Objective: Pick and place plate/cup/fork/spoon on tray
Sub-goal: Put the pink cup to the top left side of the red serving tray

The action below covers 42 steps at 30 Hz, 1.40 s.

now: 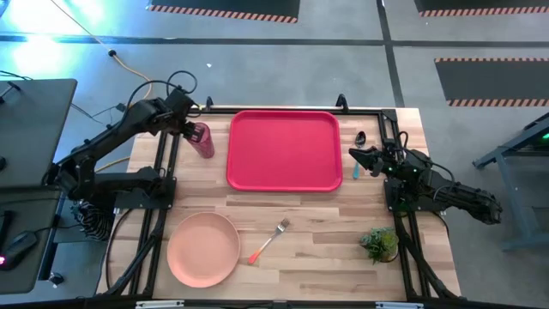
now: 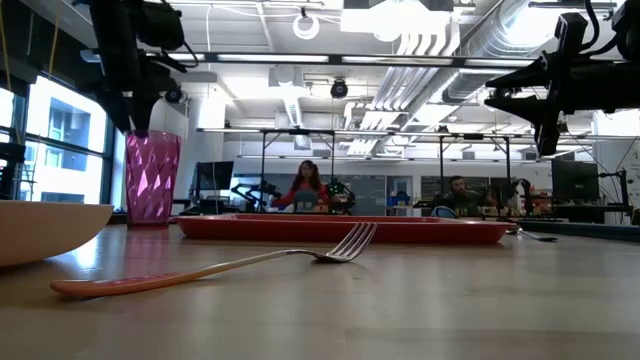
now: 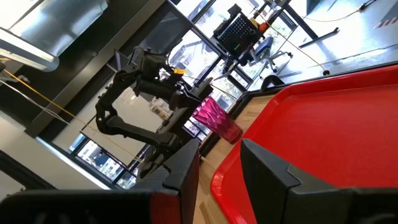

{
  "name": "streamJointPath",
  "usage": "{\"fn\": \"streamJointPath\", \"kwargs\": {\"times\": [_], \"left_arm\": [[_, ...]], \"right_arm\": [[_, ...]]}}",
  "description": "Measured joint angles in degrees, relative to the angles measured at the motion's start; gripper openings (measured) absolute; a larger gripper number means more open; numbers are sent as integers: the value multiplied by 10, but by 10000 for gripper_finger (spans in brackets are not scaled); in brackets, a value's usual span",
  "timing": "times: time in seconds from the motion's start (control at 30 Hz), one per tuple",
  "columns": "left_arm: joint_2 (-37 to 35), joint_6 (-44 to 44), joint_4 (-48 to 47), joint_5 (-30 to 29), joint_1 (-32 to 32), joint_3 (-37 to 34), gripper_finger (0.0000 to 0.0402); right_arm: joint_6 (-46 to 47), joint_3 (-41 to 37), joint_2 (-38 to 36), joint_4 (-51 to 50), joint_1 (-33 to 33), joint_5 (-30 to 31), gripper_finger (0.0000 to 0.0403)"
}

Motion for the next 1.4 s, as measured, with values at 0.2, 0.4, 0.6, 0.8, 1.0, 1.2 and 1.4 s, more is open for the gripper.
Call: {"fn": "streamJointPath", "kwargs": {"times": [0.2, 0.4, 0.6, 0.8, 1.0, 1.2, 1.4], "left_arm": [[38, -13, 0, 2, 0, 0, 173], [53, -13, 3, -2, 0, 0, 141], [53, -13, 5, -8, 0, 0, 76], [52, -13, 7, -19, 0, 0, 15], [50, -13, 8, -22, 0, 2, 13], [33, -12, 22, 18, 0, 0, 5], [-1, -34, 71, 66, 0, -1, 4]], "right_arm": [[0, 0, 0, 0, 0, 0, 110], [1, 0, 0, 0, 0, 0, 110], [3, 0, 0, 0, 0, 0, 110], [4, 0, 0, 0, 0, 0, 110], [1, 0, 0, 0, 0, 0, 110], [1, 0, 0, 0, 0, 0, 110], [0, 0, 0, 0, 0, 0, 110]]}}
